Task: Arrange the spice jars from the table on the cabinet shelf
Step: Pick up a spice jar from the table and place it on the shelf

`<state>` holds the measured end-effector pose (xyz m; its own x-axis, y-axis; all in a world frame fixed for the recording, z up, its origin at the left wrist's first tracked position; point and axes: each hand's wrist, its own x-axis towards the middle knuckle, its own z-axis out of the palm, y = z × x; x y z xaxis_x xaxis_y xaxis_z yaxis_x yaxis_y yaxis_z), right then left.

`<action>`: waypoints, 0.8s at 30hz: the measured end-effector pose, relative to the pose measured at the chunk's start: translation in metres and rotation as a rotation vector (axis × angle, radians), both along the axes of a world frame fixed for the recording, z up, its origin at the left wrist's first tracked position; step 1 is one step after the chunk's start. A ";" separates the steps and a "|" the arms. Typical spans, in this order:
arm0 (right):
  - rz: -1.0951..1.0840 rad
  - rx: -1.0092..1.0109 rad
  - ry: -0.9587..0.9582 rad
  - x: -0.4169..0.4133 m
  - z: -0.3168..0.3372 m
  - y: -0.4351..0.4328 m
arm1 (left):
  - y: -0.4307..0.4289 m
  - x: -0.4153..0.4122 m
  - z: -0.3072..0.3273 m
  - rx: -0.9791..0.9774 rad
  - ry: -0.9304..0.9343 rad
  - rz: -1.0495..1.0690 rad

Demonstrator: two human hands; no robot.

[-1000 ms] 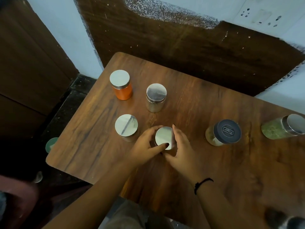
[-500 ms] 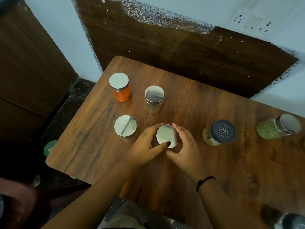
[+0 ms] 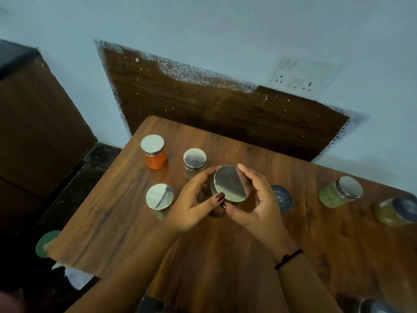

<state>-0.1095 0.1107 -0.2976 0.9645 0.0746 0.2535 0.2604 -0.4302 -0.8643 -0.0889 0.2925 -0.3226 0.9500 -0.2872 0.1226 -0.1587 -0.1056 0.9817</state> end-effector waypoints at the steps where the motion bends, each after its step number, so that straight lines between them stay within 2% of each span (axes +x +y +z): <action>1: 0.012 0.041 -0.005 0.000 0.007 -0.002 | -0.001 0.000 0.006 -0.010 -0.022 -0.006; 12: 0.164 0.540 0.003 0.002 0.071 -0.025 | -0.012 -0.010 0.069 -0.045 -0.263 -0.040; 24: 0.253 0.862 0.060 -0.004 0.140 -0.028 | -0.019 -0.035 0.131 -0.231 -0.080 -0.157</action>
<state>-0.1133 0.0830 -0.1579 0.9585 0.0943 0.2692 0.2030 0.4376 -0.8760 -0.1241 0.2732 -0.1914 0.8806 -0.3859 0.2750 -0.2337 0.1511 0.9605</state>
